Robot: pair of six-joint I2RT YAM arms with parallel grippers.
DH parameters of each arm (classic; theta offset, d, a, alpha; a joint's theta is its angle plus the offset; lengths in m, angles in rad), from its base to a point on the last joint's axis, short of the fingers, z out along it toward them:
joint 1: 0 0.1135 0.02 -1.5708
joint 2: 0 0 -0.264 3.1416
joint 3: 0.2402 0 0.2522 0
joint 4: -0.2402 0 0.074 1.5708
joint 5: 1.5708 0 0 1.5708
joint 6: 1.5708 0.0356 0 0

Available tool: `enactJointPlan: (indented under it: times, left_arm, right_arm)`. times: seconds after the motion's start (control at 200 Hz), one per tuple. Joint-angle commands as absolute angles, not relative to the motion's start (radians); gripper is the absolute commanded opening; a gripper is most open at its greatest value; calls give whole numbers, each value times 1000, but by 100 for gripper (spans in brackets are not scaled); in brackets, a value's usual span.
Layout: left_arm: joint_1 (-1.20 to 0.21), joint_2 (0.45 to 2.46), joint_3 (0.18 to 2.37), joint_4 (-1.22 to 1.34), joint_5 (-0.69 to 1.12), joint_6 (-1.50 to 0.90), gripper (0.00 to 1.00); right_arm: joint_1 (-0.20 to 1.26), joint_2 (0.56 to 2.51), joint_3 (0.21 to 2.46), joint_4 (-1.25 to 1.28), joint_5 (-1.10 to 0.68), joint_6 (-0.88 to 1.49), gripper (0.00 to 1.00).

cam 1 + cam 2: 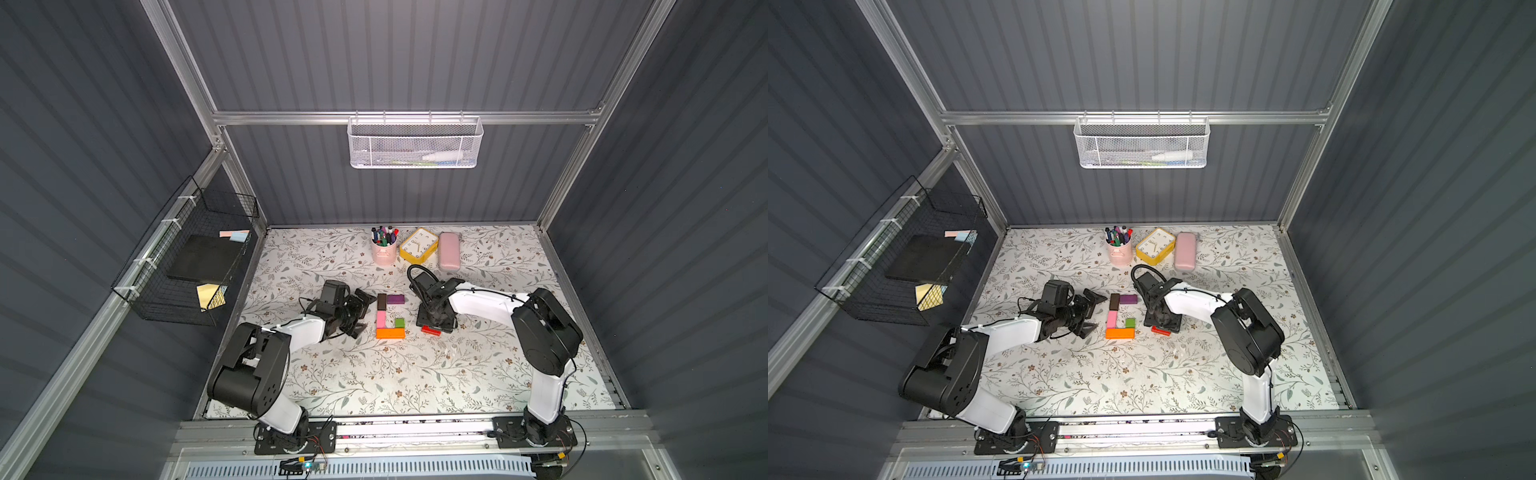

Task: Assemble the number 6 with building blocks
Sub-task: Pick up the building block from the center of the board.

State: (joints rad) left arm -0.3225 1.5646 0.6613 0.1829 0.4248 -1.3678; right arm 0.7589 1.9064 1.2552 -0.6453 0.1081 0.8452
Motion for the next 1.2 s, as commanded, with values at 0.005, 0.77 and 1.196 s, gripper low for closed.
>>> enactJointPlan:
  times: [0.005,0.77,1.196]
  left_arm:
    - [-314,1598,644,107,403,-1350,99]
    - [-313,1600,657,94,404,-1340,99]
    - [-294,1597,653,91,410,-1342,99]
  right_arm:
    - [756,1915,1248,-656,116,853,64]
    - [753,1943,1377,-692,151,794,62]
    - [749,2061,1606,-746,116,678,62]
